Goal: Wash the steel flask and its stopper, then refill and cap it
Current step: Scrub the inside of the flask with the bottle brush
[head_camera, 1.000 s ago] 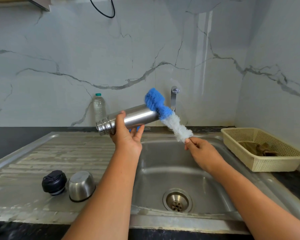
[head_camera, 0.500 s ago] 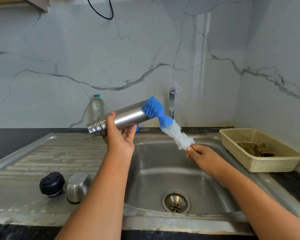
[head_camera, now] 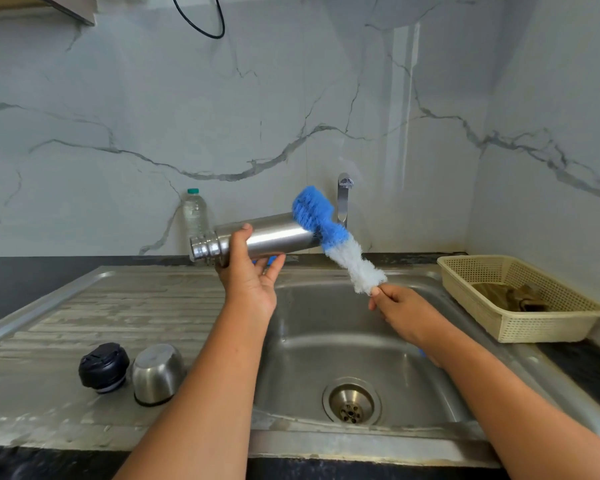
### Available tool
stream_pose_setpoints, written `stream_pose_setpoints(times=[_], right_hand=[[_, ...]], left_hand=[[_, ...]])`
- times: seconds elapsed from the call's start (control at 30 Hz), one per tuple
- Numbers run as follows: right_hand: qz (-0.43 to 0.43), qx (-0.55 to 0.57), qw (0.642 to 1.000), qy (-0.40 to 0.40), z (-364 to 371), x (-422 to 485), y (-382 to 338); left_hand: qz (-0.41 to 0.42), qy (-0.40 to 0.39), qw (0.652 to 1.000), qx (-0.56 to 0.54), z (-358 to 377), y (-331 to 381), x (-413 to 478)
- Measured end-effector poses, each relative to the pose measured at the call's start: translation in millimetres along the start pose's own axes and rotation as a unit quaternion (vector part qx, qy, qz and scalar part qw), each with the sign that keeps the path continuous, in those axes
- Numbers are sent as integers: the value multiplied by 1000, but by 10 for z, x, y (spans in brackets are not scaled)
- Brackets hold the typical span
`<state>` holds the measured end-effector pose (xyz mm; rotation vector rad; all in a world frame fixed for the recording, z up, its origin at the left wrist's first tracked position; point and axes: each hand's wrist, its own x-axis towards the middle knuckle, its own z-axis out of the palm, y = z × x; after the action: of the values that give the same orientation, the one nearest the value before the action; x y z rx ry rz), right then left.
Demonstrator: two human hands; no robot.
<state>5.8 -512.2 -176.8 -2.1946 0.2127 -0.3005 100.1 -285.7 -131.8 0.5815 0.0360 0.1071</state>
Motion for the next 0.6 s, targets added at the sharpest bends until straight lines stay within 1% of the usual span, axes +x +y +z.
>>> stream_pose_setpoints(times=[0.1, 0.23, 0.43, 0.5, 0.6], right_hand=[[-8, 4, 1000, 24, 15, 8, -21], [6, -15, 1000, -6, -43, -55, 79], [-23, 15, 1000, 12, 62, -23, -65], [-20, 23, 1000, -2, 14, -47, -13], [-2, 24, 999, -29, -34, -73, 72]], left_hand=[[-3, 0, 1000, -12, 40, -14, 0], [23, 4, 999, -29, -54, 86, 72], [0, -38, 999, -31, 38, 12, -43], [4, -42, 998, -48, 21, 62, -28], [1, -24, 998, -64, -21, 97, -7]])
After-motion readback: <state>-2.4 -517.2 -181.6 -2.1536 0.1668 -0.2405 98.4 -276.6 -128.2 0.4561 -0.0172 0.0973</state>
